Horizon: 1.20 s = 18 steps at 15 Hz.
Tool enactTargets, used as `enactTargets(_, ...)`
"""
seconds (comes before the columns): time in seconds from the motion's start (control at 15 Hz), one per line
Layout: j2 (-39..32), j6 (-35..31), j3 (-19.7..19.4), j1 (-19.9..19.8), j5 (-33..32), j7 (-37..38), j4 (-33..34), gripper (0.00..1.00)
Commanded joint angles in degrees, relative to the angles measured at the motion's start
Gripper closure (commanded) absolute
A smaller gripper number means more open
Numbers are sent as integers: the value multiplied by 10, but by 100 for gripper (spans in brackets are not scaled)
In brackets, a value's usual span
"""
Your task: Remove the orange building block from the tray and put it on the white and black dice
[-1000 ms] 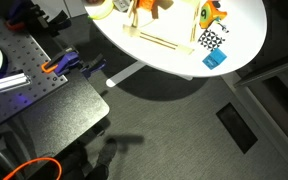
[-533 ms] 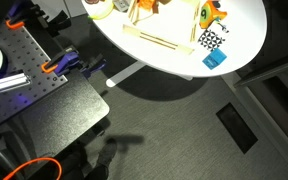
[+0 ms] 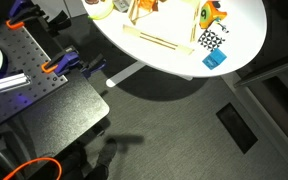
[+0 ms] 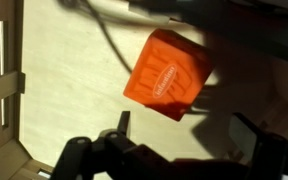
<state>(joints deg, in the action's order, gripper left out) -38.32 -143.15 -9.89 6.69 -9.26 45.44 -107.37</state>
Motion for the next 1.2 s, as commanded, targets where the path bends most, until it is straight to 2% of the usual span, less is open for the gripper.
enactTargets(0.0,-7,-2,-27,26,-2,33,7,0)
enactTargets(0.27,-3,2,-34,39,3,68,-1,0)
enactTargets(0.53,0,4,-18,28,25,86,-6,0)
enactTargets(0.87,-2,17,-18,20,62,106,-4,0)
enactTargets(1.13,2,32,-21,22,65,119,-11,0)
